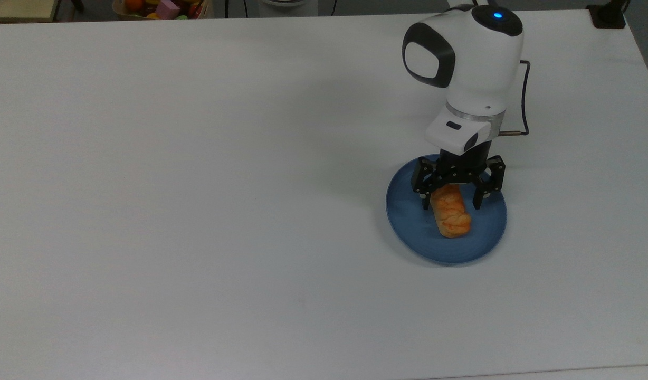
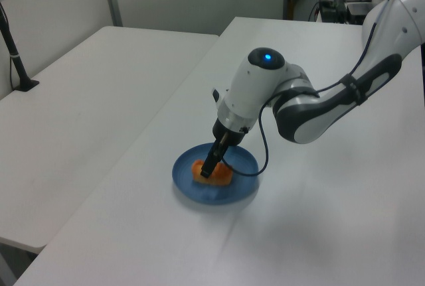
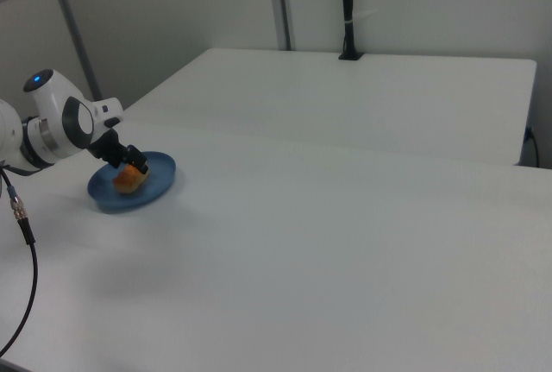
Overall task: Put the bread on the table
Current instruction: 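Lower the gripper and close it around the bread roll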
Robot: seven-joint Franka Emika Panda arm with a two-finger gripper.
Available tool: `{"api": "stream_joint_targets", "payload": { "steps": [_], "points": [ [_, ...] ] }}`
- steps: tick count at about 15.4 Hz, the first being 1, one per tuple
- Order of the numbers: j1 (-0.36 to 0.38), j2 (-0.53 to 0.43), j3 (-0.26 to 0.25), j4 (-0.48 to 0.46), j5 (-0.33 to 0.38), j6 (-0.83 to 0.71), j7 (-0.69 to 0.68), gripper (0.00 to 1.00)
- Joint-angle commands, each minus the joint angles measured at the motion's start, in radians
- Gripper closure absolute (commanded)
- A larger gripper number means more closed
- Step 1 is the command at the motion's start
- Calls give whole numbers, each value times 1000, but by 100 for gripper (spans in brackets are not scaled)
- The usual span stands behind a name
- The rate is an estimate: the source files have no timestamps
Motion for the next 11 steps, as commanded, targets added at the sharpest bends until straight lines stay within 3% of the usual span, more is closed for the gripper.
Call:
{"api": "stream_joint_targets", "payload": {
  "steps": [1, 7, 9, 11],
  "points": [
    [13, 19, -13, 17, -58, 46, 85, 0],
    [11, 46, -13, 15, -106, 47, 86, 0],
    [13, 50, -13, 15, -108, 47, 86, 7],
    [13, 48, -8, 14, -106, 46, 88, 23]
  ]
}}
